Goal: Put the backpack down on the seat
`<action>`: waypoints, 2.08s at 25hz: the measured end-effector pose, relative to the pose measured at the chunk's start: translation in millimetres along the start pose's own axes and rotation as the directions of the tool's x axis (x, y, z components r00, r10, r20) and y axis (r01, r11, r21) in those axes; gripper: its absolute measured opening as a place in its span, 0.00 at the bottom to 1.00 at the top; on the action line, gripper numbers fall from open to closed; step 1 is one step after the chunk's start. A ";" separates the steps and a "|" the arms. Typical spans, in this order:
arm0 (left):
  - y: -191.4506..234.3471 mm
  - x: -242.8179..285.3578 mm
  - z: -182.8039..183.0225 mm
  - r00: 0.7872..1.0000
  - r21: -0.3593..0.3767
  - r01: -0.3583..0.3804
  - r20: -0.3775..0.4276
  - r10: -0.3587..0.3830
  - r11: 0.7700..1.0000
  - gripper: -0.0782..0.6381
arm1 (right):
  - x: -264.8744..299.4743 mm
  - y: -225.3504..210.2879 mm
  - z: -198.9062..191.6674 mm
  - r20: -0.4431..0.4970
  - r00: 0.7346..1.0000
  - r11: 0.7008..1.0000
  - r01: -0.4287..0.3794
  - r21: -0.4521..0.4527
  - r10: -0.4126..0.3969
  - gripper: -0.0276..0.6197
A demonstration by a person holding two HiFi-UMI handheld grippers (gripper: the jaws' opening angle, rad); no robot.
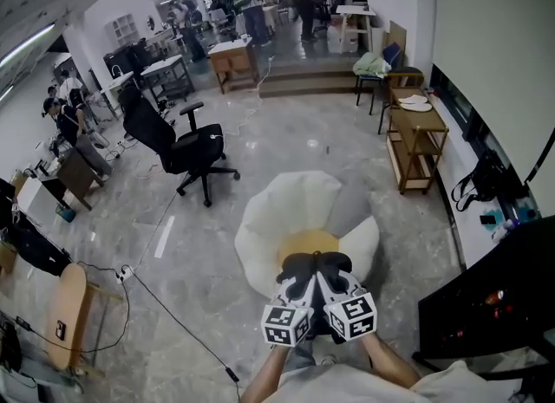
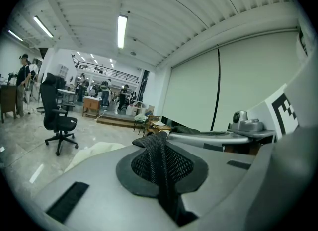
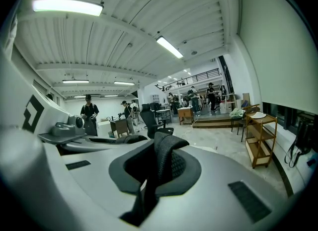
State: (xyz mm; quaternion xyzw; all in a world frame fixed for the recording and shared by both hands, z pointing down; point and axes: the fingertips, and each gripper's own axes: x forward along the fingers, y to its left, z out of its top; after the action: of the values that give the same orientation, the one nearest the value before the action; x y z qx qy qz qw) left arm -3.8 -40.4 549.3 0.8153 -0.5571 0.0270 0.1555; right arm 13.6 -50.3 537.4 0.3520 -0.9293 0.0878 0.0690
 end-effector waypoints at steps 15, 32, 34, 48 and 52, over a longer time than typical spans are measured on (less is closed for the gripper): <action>86.8 68.4 40.1 0.999 -0.025 0.032 0.005 -0.032 0.999 0.16 | 107.6 -34.7 30.1 -0.016 0.999 0.999 0.033 -0.009 -0.033 0.09; 215.4 133.8 103.8 0.997 0.009 0.078 0.001 -0.078 0.997 0.16 | 255.1 -53.0 78.4 0.010 0.996 0.996 0.084 -0.004 -0.084 0.09; 226.9 141.2 106.1 0.996 0.018 0.091 0.000 -0.091 0.996 0.16 | 268.3 -55.9 79.3 0.016 0.995 0.996 0.094 -0.003 -0.094 0.09; 261.0 179.7 116.3 0.992 0.016 0.122 -0.005 -0.122 0.992 0.16 | 313.5 -79.9 84.5 0.026 0.993 0.993 0.118 -0.007 -0.118 0.09; 257.3 192.7 118.2 0.994 0.010 0.108 -0.006 -0.108 0.994 0.16 | 315.3 -93.3 86.0 0.018 0.995 0.995 0.100 -0.014 -0.100 0.09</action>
State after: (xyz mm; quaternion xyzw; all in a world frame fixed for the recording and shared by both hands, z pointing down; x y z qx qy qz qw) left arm -182.2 -332.5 536.4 0.8450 -0.5116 0.0239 0.1540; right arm -164.0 -339.7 524.1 0.3983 -0.9117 0.0743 0.0678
